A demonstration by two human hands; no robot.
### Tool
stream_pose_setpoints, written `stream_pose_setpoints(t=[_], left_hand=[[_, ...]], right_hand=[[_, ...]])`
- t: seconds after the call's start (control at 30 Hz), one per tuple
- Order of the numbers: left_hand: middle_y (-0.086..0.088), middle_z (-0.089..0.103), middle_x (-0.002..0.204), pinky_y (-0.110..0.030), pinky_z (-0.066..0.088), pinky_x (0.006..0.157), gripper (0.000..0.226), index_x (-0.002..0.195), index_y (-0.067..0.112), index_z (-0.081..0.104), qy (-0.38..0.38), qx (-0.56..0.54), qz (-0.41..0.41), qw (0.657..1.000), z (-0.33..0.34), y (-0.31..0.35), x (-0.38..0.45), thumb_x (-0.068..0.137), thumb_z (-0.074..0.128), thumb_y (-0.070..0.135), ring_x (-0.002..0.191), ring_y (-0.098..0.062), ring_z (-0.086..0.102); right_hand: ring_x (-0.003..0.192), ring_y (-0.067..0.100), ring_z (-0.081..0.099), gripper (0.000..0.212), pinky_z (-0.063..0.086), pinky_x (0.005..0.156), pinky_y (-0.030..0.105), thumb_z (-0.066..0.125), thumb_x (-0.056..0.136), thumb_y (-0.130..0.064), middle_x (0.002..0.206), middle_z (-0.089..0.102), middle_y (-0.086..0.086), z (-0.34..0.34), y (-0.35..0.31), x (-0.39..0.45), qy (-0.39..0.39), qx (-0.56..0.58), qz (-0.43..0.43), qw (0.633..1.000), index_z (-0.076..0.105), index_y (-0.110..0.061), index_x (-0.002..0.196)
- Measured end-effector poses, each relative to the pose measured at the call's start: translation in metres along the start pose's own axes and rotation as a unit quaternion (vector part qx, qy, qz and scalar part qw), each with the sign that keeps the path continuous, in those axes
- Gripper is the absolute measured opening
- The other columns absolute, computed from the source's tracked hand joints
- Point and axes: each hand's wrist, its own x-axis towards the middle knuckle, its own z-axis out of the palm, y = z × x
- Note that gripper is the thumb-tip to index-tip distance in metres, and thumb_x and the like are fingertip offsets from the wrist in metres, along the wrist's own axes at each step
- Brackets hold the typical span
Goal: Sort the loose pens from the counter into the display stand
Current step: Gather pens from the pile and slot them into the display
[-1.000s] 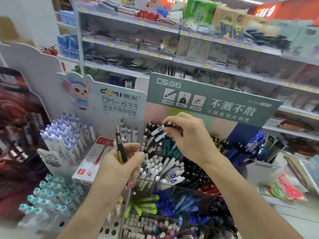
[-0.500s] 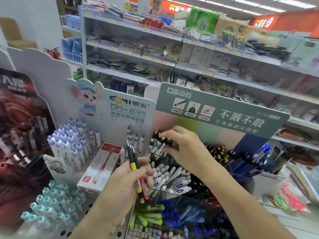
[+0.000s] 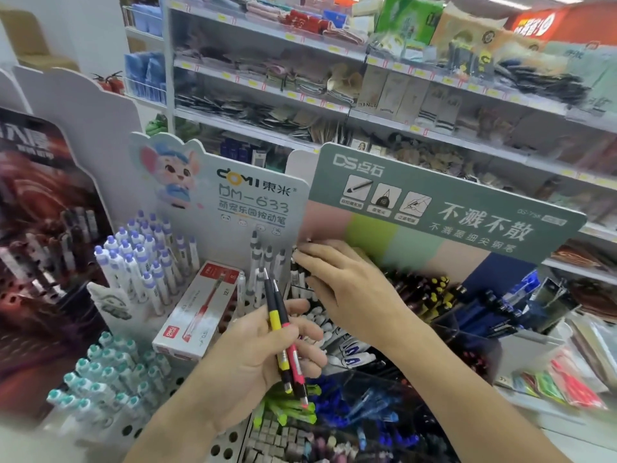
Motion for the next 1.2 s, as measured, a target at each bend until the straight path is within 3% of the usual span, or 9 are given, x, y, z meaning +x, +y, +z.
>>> stream_pose_setpoints(t=[0.23, 0.33, 0.43, 0.53, 0.6, 0.83, 1.0, 1.1, 1.2], left_hand=[[-0.023, 0.073, 0.100, -0.043, 0.058, 0.082, 0.029, 0.118, 0.002, 0.054, 0.080, -0.003, 0.075, 0.994, 0.009, -0.015, 0.002, 0.091, 0.051, 0.013, 0.091, -0.034, 0.072], [-0.019, 0.074, 0.109, -0.047, 0.044, 0.102, 0.017, 0.103, 0.008, 0.054, 0.115, -0.010, 0.121, 0.986, 0.020, -0.025, 0.001, 0.091, 0.050, 0.020, 0.109, -0.028, 0.069], [-0.018, 0.073, 0.113, -0.045, 0.042, 0.103, 0.015, 0.100, 0.010, 0.053, 0.112, -0.028, 0.127, 0.985, 0.025, -0.034, 0.002, 0.091, 0.048, 0.021, 0.112, -0.028, 0.068], [-0.018, 0.074, 0.110, -0.043, 0.046, 0.101, 0.024, 0.106, 0.005, 0.053, 0.099, 0.000, 0.121, 0.988, 0.027, -0.046, 0.005, 0.090, 0.048, 0.021, 0.111, -0.028, 0.069], [-0.018, 0.074, 0.108, -0.043, 0.053, 0.096, 0.027, 0.110, 0.005, 0.052, 0.086, 0.028, 0.119, 0.989, 0.028, -0.055, 0.006, 0.090, 0.048, 0.023, 0.108, -0.030, 0.070], [-0.005, 0.076, 0.089, -0.028, 0.056, 0.065, 0.027, 0.114, 0.020, 0.054, 0.042, 0.258, 0.109, 0.959, 0.033, -0.063, 0.007, 0.094, 0.044, 0.034, 0.077, -0.020, 0.074], [-0.004, 0.063, 0.071, -0.024, 0.034, 0.044, 0.020, 0.106, 0.026, 0.062, 0.055, 0.285, 0.071, 0.954, 0.038, -0.063, 0.010, 0.101, 0.043, 0.032, 0.051, -0.018, 0.043], [-0.004, 0.061, 0.072, -0.027, 0.033, 0.042, 0.019, 0.111, 0.013, 0.062, 0.087, 0.196, 0.020, 0.977, 0.038, -0.059, 0.010, 0.103, 0.045, 0.018, 0.048, -0.016, 0.041], [-0.003, 0.061, 0.072, -0.027, 0.035, 0.041, 0.016, 0.112, 0.009, 0.060, 0.079, 0.185, 0.013, 0.979, 0.035, -0.060, 0.008, 0.101, 0.048, 0.009, 0.050, -0.019, 0.043]], right_hand=[[0.092, 0.011, 0.061, 0.011, 0.049, 0.083, 0.022, 0.067, 0.097, -0.011, 0.100, 0.066, -0.003, -0.031, -0.017, -0.023, 0.124, 0.152, 0.124, 0.973, 0.071, -0.010, 0.107], [0.066, 0.011, 0.062, 0.012, 0.050, 0.060, 0.022, 0.067, 0.095, -0.032, 0.076, 0.067, -0.006, -0.045, -0.045, -0.051, 0.034, 0.336, 0.246, 0.909, 0.066, -0.021, 0.089], [0.075, 0.016, 0.070, 0.021, 0.059, 0.071, 0.036, 0.076, 0.089, -0.034, 0.087, 0.073, -0.001, -0.041, -0.053, -0.081, -0.089, 0.421, 0.353, 0.831, 0.064, -0.023, 0.103], [0.070, 0.031, 0.072, 0.030, 0.060, 0.066, 0.040, 0.079, 0.082, -0.016, 0.079, 0.073, 0.013, -0.035, -0.060, -0.099, -0.030, 0.562, 0.439, 0.700, 0.064, -0.005, 0.105], [0.066, 0.033, 0.071, 0.028, 0.059, 0.062, 0.036, 0.083, 0.076, -0.010, 0.076, 0.071, 0.017, -0.034, -0.064, -0.109, 0.015, 0.589, 0.458, 0.666, 0.067, 0.001, 0.097], [0.078, 0.019, 0.072, 0.024, 0.056, 0.074, 0.025, 0.086, 0.073, 0.007, 0.095, 0.078, 0.009, -0.047, -0.067, -0.136, 0.007, 0.574, 0.463, 0.675, 0.079, -0.013, 0.086], [0.070, 0.016, 0.068, 0.028, 0.054, 0.068, 0.022, 0.080, 0.079, 0.006, 0.076, 0.074, 0.008, -0.055, -0.059, -0.155, 0.111, 0.501, 0.491, 0.704, 0.081, -0.022, 0.083], [0.066, 0.018, 0.066, 0.014, 0.055, 0.067, 0.024, 0.083, 0.076, -0.015, 0.071, 0.071, 0.011, -0.066, -0.047, -0.167, 0.209, 0.490, 0.504, 0.680, 0.081, -0.024, 0.086], [0.073, 0.025, 0.070, 0.063, 0.060, 0.072, 0.029, 0.094, 0.051, -0.059, 0.081, 0.071, 0.015, -0.076, -0.030, -0.185, 0.265, 0.507, 0.499, 0.652, 0.080, -0.016, 0.095]])
